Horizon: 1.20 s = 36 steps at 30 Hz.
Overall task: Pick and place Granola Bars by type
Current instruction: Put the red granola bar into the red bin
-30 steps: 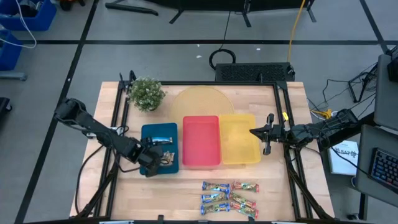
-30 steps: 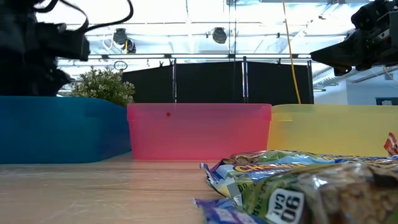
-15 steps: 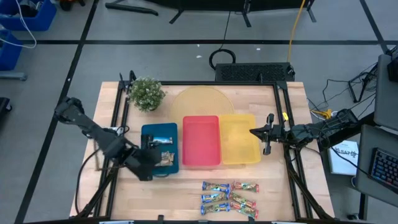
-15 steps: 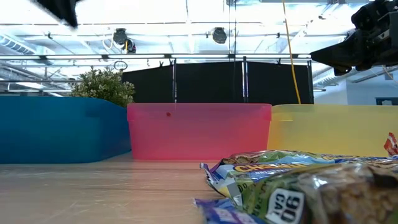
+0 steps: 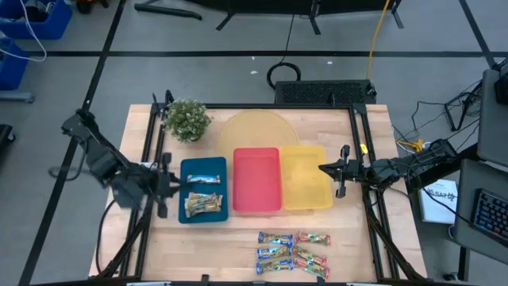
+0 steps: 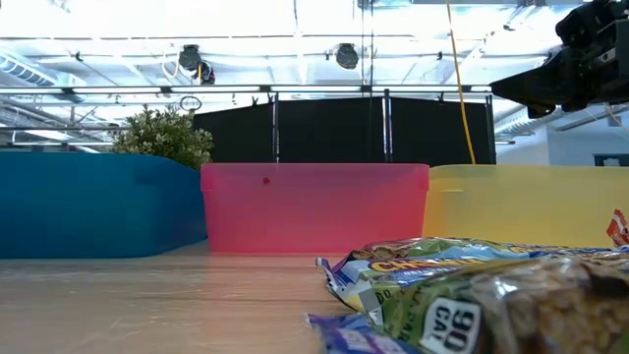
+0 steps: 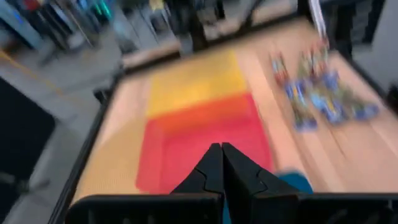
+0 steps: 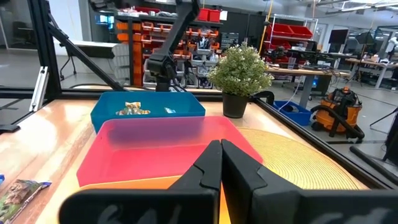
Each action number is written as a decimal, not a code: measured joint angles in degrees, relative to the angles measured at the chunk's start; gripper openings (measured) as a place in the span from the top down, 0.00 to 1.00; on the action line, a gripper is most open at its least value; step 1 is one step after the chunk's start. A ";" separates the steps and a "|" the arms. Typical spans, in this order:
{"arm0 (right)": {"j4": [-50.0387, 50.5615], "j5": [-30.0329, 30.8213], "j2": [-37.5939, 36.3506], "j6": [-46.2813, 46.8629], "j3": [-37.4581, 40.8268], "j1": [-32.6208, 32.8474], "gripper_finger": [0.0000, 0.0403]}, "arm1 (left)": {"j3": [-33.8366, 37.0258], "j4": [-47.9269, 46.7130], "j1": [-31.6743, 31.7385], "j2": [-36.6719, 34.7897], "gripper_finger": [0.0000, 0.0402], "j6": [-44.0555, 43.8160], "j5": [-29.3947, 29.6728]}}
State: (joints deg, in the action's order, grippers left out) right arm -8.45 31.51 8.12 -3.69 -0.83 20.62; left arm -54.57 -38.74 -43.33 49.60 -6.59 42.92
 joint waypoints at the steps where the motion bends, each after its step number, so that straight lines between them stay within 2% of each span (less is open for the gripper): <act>1: -0.06 0.00 0.00 -0.01 -0.01 0.00 1.00 | 3.46 5.68 0.59 -2.56 0.99 2.79 -0.57; 6: -0.06 0.00 0.00 0.01 -0.01 0.00 1.00 | 23.16 33.33 2.05 -13.26 0.99 14.72 -11.55; 10: -0.02 0.00 0.00 0.37 0.01 0.00 1.00 | 34.09 44.03 2.22 -19.82 0.99 17.06 -11.24; 13: 0.11 0.00 0.00 1.38 0.01 0.00 1.00 | 38.21 43.93 2.16 -26.32 1.00 18.31 -9.28; 16: 0.09 0.00 0.00 1.42 0.00 0.00 1.00 | 39.11 41.41 3.26 -33.48 1.00 19.56 -6.05; 22: 0.09 0.07 0.00 0.10 0.00 0.00 1.00 | 38.47 31.31 8.91 -44.31 1.00 18.63 -12.05; 25: 0.09 0.15 0.00 -0.06 0.00 0.00 1.00 | 40.83 28.96 11.77 -45.87 1.00 15.62 -15.60; 28: 0.09 0.20 0.00 -0.13 0.01 0.00 1.00 | 45.32 33.02 14.30 -45.90 1.00 15.08 -21.88; 34: 0.37 0.20 0.00 -0.10 0.01 0.00 1.00 | 52.09 36.68 17.70 -46.22 1.00 14.92 -24.67; 36: 0.85 0.20 0.06 -0.08 -0.01 0.00 1.00 | 52.11 37.68 18.34 -45.85 1.00 15.47 -28.29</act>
State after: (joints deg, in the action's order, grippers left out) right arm -7.60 31.70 8.18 -3.77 -0.84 20.62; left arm -2.46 -1.06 -24.99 3.75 8.88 14.64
